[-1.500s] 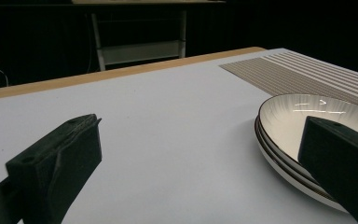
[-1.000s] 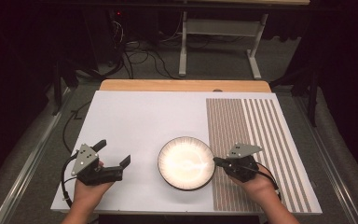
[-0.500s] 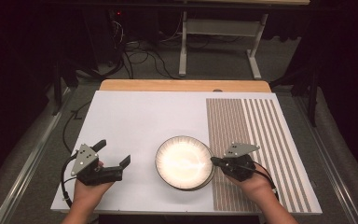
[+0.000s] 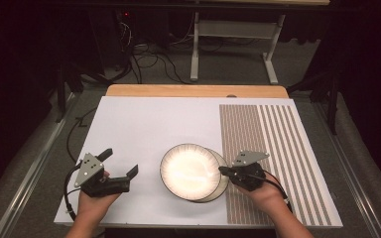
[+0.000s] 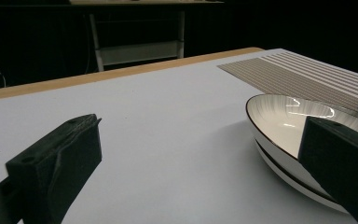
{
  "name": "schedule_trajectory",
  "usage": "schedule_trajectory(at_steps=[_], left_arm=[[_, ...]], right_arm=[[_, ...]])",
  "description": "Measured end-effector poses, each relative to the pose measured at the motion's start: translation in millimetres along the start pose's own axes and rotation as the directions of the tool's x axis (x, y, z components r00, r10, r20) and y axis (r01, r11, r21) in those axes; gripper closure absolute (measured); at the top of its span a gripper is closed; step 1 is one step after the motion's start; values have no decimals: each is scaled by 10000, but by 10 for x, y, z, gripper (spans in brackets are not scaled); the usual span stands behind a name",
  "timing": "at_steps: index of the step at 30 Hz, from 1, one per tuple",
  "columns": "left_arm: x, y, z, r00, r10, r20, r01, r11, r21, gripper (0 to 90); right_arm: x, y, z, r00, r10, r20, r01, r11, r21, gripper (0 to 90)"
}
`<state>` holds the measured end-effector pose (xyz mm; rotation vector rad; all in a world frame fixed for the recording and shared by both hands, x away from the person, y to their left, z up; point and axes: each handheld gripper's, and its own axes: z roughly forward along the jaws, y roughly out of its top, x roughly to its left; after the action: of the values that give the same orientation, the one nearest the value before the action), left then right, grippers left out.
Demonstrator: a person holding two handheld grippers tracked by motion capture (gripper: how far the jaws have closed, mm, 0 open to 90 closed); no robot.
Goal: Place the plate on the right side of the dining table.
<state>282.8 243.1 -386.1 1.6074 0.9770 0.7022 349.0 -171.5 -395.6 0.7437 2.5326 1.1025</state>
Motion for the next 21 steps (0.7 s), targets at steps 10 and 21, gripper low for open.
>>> schedule_trajectory(at_steps=[10,21], left_arm=[[-12,7,-4,10000,42,-32,-42,10000,-72,1],[-14,8,-7,10000,12,25,-12,9999,-167,1]], right_arm=[[8,-1,0,10000,69,-46,-69,10000,-45,900],[5,-6,-3,9999,138,-91,-138,9999,-22,900]])
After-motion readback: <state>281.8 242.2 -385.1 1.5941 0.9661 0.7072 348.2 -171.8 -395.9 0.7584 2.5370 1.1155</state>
